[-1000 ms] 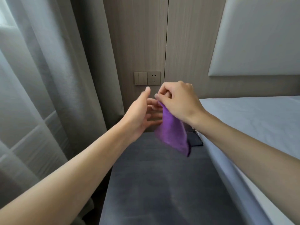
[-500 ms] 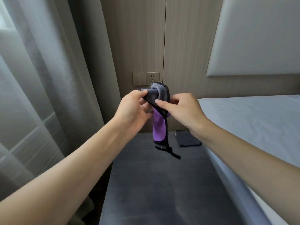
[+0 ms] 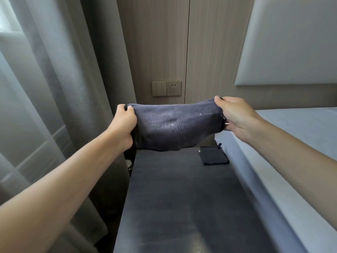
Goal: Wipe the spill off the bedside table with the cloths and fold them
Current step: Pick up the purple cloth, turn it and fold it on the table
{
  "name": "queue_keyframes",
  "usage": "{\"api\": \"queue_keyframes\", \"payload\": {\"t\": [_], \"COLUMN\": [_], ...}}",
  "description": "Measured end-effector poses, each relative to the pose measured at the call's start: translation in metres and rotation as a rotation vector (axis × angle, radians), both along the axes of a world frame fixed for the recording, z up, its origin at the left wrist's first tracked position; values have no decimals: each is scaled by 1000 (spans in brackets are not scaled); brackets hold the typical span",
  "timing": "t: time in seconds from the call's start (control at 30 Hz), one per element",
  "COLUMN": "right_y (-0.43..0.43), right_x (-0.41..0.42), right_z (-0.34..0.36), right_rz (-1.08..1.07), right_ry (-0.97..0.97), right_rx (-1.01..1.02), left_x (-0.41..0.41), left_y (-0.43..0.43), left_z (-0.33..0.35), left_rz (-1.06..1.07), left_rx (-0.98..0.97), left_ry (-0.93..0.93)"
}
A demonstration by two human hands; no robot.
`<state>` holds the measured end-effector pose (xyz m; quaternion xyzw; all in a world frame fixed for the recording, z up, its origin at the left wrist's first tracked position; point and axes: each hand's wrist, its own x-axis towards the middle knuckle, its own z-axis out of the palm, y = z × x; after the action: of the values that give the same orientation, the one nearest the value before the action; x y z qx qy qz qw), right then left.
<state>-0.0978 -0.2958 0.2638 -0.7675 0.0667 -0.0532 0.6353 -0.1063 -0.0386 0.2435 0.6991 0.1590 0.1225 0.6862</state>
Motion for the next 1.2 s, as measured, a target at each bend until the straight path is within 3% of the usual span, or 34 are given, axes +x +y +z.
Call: {"api": "queue_keyframes", "payload": {"t": [0.1, 0.23, 0.3, 0.37, 0.5, 0.63, 0.8, 0.97, 1.1, 1.2], "right_y": [0, -8, -15, -21, -29, -29, -14, 5, 6, -4], "right_x": [3, 5, 7, 8, 11, 15, 7, 1, 5, 10], "right_z": [2, 7, 5, 3, 1, 11, 34, 61, 78, 85], "right_rz": [52, 151, 152, 130, 199, 160, 360, 639, 731, 777], "right_ry": [51, 168, 137, 30, -188, -402, -451, -542, -501, -448], "right_rx": [151, 340, 370, 307, -28, -303, -147, -342, -474, -503], "left_x": [0, -9, -12, -12, -13, -8, -12, -28, -42, -47], "left_y": [5, 16, 22, 26, 33, 30, 21, -33, -77, -86], "left_z": [-3, 8, 15, 19, 21, 18, 15, 5, -3, -2], "left_rz": [-75, -196, -245, -228, -276, -279, -350, -803, -917, -930], "left_rx": [111, -161, -213, -157, 44, 169, 291, -68, -67, -220], "left_ry": [64, 165, 122, -5, -186, -203, -221, -217, -342, -306]}}
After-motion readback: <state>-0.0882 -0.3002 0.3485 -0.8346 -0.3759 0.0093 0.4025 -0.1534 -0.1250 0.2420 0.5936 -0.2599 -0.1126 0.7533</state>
